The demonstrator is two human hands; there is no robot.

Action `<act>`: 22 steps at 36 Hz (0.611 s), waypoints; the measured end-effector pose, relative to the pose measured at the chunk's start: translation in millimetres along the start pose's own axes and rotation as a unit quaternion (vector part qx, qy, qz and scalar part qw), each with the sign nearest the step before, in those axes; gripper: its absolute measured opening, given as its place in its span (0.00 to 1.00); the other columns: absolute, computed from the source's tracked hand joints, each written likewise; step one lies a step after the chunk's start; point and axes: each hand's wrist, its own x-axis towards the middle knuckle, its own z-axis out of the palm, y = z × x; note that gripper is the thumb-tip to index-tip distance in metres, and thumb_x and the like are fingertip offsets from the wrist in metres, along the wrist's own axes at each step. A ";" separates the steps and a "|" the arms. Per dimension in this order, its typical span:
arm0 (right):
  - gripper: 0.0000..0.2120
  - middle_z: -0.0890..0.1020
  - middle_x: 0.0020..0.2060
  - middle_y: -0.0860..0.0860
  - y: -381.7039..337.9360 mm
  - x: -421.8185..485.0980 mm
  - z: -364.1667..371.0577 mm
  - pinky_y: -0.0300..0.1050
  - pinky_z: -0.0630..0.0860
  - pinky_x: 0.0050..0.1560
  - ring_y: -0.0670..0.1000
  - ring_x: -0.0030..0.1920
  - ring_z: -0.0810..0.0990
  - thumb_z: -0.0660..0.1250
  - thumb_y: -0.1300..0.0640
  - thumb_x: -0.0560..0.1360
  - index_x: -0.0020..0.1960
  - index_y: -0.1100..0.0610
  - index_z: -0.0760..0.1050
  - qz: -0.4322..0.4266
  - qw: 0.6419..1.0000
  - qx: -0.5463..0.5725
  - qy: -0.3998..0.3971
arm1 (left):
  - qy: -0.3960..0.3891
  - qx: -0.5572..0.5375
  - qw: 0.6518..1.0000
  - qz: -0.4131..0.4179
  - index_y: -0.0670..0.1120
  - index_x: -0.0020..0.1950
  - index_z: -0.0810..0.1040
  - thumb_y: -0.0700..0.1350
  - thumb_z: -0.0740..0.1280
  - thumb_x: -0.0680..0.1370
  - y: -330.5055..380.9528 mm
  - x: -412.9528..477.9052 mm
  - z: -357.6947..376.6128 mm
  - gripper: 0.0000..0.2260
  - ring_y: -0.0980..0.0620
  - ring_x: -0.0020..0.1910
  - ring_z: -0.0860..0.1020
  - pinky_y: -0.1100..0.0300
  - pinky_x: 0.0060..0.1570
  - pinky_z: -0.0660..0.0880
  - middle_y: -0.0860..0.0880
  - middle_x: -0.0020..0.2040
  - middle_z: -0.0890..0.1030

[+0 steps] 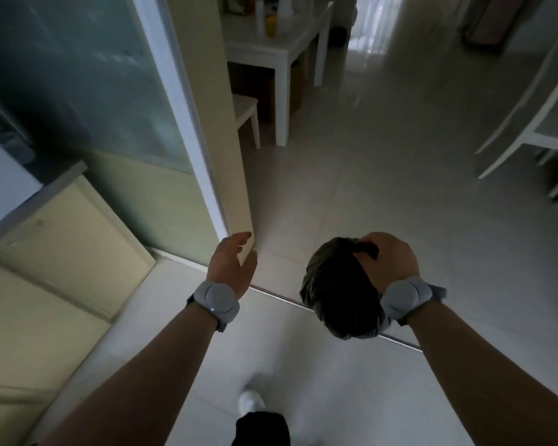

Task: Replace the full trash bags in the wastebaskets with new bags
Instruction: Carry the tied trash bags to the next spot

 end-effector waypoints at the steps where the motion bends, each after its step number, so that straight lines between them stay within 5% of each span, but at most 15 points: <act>1: 0.10 0.82 0.44 0.55 3.2 17.6 -0.5 0.52 0.77 0.48 0.59 0.44 0.79 0.64 0.52 0.76 0.48 0.57 0.79 0.008 1.000 0.008 0.006 | -0.003 0.003 1.000 0.005 0.45 0.65 0.72 0.41 0.65 0.77 3.7 20.3 5.9 0.17 0.48 0.56 0.76 0.55 0.58 0.72 0.46 0.61 0.74; 15: 0.09 0.81 0.47 0.56 29.3 202.5 -25.8 0.53 0.76 0.49 0.59 0.45 0.79 0.64 0.53 0.77 0.49 0.58 0.79 0.044 0.997 -0.020 0.056 | -0.076 0.019 0.991 0.112 0.44 0.69 0.69 0.45 0.63 0.78 67.4 244.1 72.1 0.19 0.47 0.59 0.73 0.65 0.51 0.65 0.44 0.65 0.72; 22: 0.10 0.81 0.47 0.55 58.7 289.6 -43.3 0.46 0.74 0.45 0.57 0.46 0.78 0.64 0.51 0.76 0.50 0.56 0.79 0.068 0.994 -0.010 0.080 | -0.090 -0.003 0.987 0.135 0.42 0.66 0.70 0.42 0.65 0.77 104.6 325.7 128.8 0.17 0.45 0.58 0.74 0.61 0.55 0.67 0.42 0.63 0.73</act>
